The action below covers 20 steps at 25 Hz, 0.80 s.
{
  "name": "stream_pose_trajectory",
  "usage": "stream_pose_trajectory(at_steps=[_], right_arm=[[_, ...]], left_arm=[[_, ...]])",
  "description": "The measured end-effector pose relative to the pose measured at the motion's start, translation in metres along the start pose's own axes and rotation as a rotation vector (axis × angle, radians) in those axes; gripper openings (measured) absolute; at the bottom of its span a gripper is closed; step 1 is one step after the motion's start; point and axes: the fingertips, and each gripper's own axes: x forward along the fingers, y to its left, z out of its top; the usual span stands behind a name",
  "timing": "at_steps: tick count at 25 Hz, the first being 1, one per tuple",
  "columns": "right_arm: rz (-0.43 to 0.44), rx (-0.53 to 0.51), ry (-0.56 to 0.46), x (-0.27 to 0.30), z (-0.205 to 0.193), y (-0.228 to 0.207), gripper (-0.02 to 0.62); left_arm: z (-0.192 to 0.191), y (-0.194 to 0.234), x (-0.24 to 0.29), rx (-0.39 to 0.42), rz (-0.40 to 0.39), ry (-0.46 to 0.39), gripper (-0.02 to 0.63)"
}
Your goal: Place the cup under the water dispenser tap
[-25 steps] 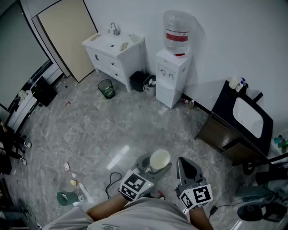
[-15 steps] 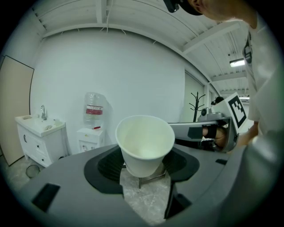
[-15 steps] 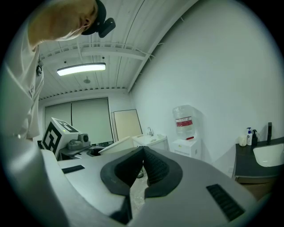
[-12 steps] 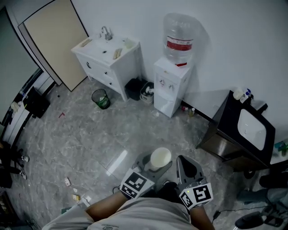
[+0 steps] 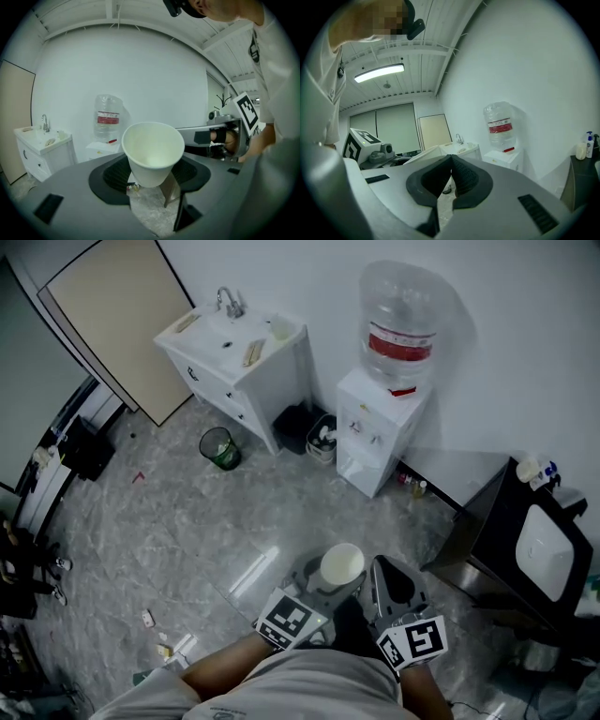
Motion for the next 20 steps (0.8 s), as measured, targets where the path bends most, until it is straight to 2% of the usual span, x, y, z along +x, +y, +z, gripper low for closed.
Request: stream_pose_trajectory(at_steps=[5, 11, 16, 20], right_arm=[[0.036, -0.020, -0.008, 0.063, 0.025, -0.052, 0.015], [0.036, -0.009, -0.002, 0.123, 0.038, -0.097, 0.015], [0.013, -0.009, 0.014, 0.176, 0.028, -0.116, 0.015], [-0.067, -0.005, 0.014, 0.203, 0.017, -0.130, 0.015]], left_arm=[[0.021, 0.056, 0.056, 0.006, 0.033, -0.005, 0.264], [0.027, 0.109, 0.107, 0.004, 0.037, -0.008, 0.265], [0.013, 0.157, 0.140, 0.035, -0.002, -0.022, 0.265], [-0.015, 0.187, 0.165, 0.064, -0.071, -0.012, 0.265]])
